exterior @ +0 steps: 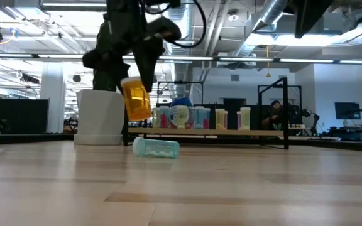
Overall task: Pick and place medicine bottles onto shelf by color
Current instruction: Put the large orange pill bottle on the shelf
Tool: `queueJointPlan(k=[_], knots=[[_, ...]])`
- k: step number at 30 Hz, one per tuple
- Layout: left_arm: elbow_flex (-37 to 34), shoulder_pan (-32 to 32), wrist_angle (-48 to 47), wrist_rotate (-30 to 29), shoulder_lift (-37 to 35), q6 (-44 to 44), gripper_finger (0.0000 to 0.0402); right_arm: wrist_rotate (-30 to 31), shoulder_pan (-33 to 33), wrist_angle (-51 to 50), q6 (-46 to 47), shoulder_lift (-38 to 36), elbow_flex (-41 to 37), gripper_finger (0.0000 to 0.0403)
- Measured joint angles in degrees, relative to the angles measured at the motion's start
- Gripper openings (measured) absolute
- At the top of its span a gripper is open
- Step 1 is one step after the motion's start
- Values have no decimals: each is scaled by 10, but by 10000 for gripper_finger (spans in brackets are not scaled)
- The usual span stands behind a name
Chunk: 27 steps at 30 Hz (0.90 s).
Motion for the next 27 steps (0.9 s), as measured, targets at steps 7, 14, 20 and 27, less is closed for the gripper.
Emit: queueJointPlan(k=[7,14,20,27], knots=[[1,57,3,-23,10,82,196,2,-31,40,-1,0,-9,138],[6,78,13,6,55,139,196,2,-79,54,-1,0,-9,137],[10,84,18,17,89,170,196,2,-109,61,-1,0,-8,135],[10,93,19,16,104,190,197,2,-127,71,-1,0,-8,135]])
